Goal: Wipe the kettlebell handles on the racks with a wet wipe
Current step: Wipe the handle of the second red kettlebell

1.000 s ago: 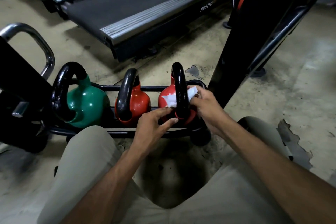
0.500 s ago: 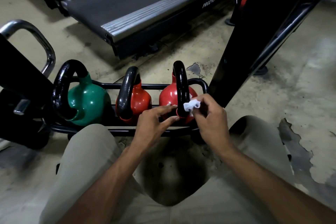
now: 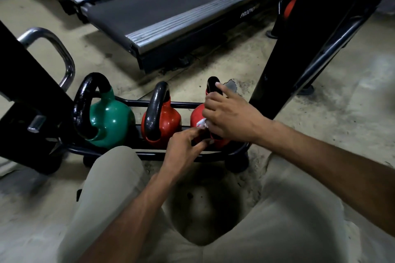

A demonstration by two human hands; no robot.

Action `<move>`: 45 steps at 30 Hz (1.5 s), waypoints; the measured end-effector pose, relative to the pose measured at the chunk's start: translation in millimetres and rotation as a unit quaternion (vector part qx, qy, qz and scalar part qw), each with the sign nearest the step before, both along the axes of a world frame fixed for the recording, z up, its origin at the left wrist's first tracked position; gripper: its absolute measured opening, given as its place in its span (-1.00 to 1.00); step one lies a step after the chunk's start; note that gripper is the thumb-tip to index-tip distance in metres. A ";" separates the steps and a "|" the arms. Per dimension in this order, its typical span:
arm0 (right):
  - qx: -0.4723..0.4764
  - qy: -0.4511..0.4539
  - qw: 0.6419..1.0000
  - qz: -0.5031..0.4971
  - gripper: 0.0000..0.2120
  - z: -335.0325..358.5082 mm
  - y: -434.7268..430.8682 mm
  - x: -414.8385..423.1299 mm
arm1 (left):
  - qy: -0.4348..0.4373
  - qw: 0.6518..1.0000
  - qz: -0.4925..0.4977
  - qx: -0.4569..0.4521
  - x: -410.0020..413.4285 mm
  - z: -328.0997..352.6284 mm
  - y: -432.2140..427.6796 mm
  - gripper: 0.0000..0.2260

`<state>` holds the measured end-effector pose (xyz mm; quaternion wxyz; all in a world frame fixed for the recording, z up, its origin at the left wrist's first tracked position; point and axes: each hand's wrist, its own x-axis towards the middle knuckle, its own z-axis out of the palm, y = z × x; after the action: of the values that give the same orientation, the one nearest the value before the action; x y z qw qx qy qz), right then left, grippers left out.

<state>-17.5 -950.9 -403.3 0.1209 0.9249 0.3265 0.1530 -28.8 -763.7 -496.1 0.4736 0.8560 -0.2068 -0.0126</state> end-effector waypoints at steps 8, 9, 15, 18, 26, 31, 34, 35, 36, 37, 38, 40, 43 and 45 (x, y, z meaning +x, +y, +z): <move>0.600 0.105 0.745 -0.272 -0.64 -31.0 31.4 -77.8 | 0.007 1.000 -0.003 -0.005 -1.1 3.3 1.5 -0.61; 0.634 0.124 0.699 -0.308 -0.68 -32.3 38.6 -81.8 | 0.012 1.000 -0.006 -0.006 -0.9 3.1 2.2 -0.60; 0.831 0.208 0.409 -0.314 -0.70 -19.0 37.4 -39.8 | 0.047 0.999 -0.019 0.009 -6.6 9.6 2.4 -0.42; 0.871 0.255 0.246 -0.340 -0.74 1.4 31.3 2.4 | 0.049 0.998 -0.032 -0.016 -8.8 24.2 0.0 -0.28; 0.782 0.228 0.399 -0.422 -0.92 -5.1 28.1 73.4 | -0.121 0.982 -0.087 0.116 1.5 56.0 -9.6 -0.25; 0.610 0.225 0.612 -0.451 -0.71 5.4 19.4 101.9 | -0.161 0.970 -0.090 0.157 6.2 66.9 -8.1 -0.30; 0.411 0.296 0.775 -0.378 -0.68 25.9 9.5 113.6 | -0.167 0.960 -0.100 0.201 8.0 76.2 -6.7 -0.31; 0.344 0.299 0.823 -0.340 -0.69 31.3 7.1 114.4 | -0.166 0.958 -0.103 0.212 8.3 78.6 -6.2 -0.31; 0.278 0.294 0.863 -0.303 -0.70 35.6 6.0 112.4 | -0.165 0.956 -0.105 0.217 8.5 80.9 -5.7 -0.32; 0.220 0.284 0.893 -0.272 -0.72 38.1 5.8 108.5 | -0.165 0.956 -0.105 0.220 8.9 82.6 -5.3 -0.33; 0.178 0.271 0.913 -0.247 -0.74 37.6 5.2 104.0 | -0.164 0.955 -0.105 0.222 9.6 83.7 -5.0 -0.34; 0.163 0.249 0.934 -0.196 -0.76 31.6 1.5 92.5 | -0.162 0.955 -0.103 0.226 12.1 83.6 -4.6 -0.37; 0.225 0.218 0.941 -0.125 -0.73 19.9 -10.0 62.3 | -0.127 0.954 -0.116 0.246 13.8 90.8 -5.5 -0.39; 0.305 0.202 0.924 -0.110 -0.79 14.4 -13.0 36.3 | -0.080 0.954 -0.135 0.255 12.9 102.3 -6.0 -0.38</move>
<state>18.8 -963.9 -388.9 -0.2189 0.9585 0.1778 0.0411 -15.9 -769.6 -393.8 0.2155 0.9106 -0.3474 -0.0604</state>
